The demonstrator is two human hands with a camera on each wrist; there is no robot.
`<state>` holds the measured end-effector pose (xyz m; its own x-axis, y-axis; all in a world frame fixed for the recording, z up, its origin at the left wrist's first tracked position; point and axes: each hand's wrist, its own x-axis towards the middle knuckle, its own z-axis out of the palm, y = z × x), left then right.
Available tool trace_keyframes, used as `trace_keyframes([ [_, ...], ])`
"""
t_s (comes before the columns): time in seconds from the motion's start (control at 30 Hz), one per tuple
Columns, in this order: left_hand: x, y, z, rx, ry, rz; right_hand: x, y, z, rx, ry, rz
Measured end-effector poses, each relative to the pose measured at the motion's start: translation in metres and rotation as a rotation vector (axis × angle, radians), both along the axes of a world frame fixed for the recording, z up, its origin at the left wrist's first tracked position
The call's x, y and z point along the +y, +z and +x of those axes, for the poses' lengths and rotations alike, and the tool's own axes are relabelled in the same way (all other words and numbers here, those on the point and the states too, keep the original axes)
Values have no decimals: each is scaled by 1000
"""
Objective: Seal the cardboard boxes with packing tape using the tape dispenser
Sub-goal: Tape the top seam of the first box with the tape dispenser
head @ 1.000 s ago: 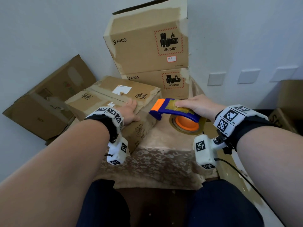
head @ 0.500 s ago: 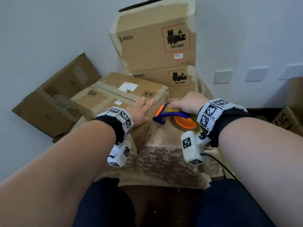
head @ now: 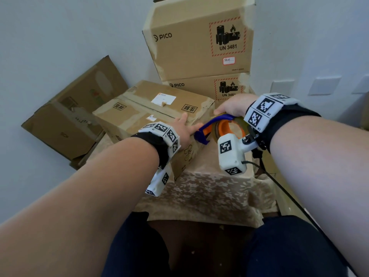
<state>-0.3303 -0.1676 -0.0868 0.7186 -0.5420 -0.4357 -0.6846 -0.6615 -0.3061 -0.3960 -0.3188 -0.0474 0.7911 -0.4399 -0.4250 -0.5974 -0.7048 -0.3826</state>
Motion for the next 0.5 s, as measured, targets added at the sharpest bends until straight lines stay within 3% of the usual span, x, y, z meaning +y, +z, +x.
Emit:
trace_keyframes([
  [0.17, -5, -1, -3, -29, 11, 42, -15, -24, -3, 142, -36, -161],
  [0.33, -9, -4, 3, -10, 17, 98, -28, -36, -7, -74, -149, -95],
  [0.5, -2, 6, 4, 88, 10, 43, -14, -50, -4, 111, 35, -265],
])
